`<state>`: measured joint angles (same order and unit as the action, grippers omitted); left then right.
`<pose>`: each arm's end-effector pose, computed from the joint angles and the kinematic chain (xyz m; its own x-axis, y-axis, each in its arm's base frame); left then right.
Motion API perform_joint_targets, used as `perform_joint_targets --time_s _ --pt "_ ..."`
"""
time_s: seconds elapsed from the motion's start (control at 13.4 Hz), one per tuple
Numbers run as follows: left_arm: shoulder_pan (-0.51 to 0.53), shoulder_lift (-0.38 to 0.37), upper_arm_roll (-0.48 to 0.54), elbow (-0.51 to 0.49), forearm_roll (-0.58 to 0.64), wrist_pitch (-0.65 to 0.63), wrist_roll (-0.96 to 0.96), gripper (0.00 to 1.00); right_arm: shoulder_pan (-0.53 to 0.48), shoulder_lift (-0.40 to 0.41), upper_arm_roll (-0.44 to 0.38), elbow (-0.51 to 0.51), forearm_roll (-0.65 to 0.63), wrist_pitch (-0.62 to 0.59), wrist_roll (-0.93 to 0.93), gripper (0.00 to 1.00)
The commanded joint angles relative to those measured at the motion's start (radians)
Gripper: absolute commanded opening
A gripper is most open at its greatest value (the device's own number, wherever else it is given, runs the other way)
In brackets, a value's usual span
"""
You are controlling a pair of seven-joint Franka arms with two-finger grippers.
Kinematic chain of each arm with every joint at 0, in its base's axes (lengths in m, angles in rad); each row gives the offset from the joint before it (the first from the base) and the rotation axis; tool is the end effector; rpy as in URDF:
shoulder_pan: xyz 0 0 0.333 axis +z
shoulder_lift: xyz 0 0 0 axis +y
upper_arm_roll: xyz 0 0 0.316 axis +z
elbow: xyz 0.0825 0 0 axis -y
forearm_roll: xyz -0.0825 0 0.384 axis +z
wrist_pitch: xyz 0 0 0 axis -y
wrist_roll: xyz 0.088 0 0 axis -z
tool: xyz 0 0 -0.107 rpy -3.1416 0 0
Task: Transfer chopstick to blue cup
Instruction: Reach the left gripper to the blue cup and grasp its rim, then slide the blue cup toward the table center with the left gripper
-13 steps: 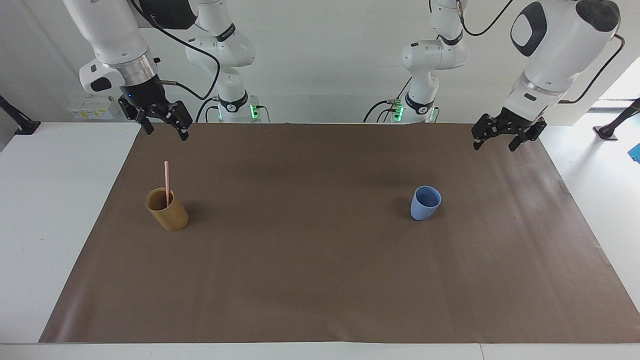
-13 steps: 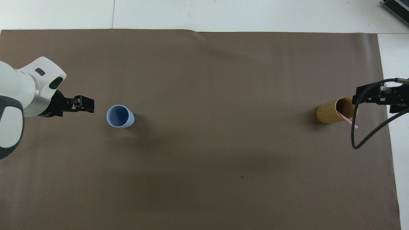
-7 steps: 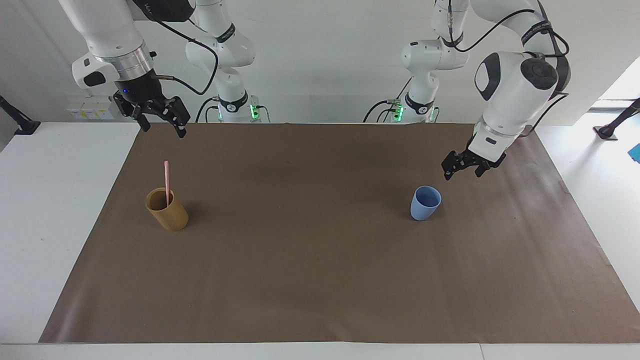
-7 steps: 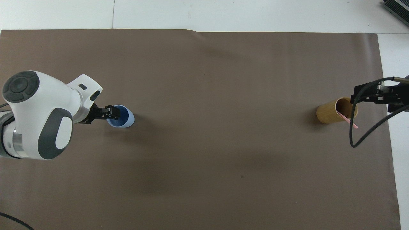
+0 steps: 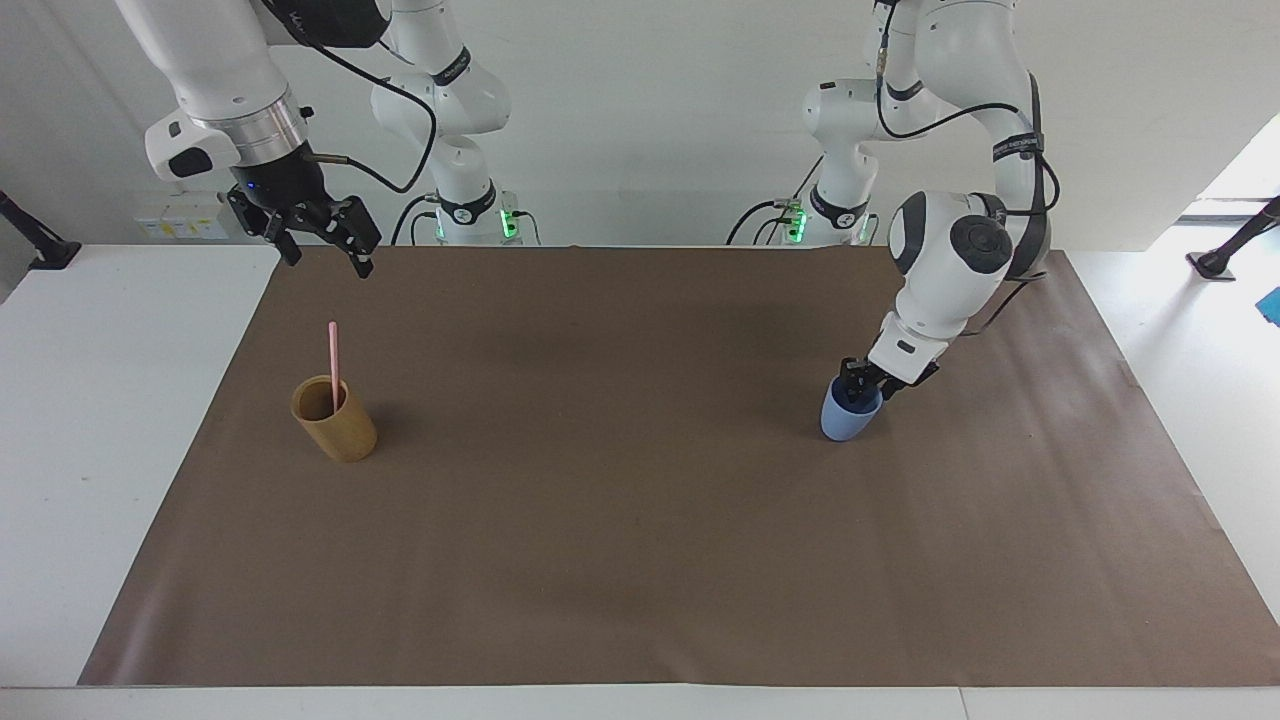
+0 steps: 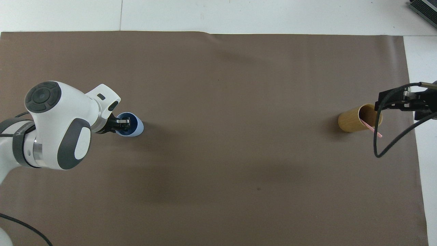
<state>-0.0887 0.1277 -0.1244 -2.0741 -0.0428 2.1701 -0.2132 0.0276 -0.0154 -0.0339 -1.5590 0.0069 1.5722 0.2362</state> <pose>0.5524 -0.1201 0.3669 0.9988 0.0246 -0.0415 0.0264 -0.9987 0.0426 0.5503 -0.0029 0.6387 0.9704 -0.2401 0.0261 -0.2398 -0.9707 -0.0139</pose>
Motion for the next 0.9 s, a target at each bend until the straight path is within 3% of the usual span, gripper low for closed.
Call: perform_joint_targets --time_s 0.0,0.22,0.37,0.52,0.82 --pt "-0.016 0.001 0.016 0.005 -0.009 0.013 0.043 0.0 -0.003 0.011 -0.001 0.02 0.015 -0.012 0.008 1.0" --pt "-0.02 0.012 0.016 0.066 -0.008 -0.027 0.041 0.0 -0.009 0.009 -0.001 0.02 0.013 -0.012 0.005 1.0" --pt "-0.04 0.01 0.009 0.159 -0.008 -0.135 0.028 0.0 -0.009 0.009 -0.001 0.02 0.013 -0.012 0.002 1.0" --pt "-0.139 0.042 0.009 0.299 -0.003 -0.255 -0.106 0.0 -0.009 0.009 -0.001 0.019 0.012 -0.012 0.002 1.0" --pt "-0.331 0.087 0.009 0.382 -0.008 -0.247 -0.28 0.0 -0.009 0.009 0.0 0.019 0.011 -0.012 -0.002 1.0"
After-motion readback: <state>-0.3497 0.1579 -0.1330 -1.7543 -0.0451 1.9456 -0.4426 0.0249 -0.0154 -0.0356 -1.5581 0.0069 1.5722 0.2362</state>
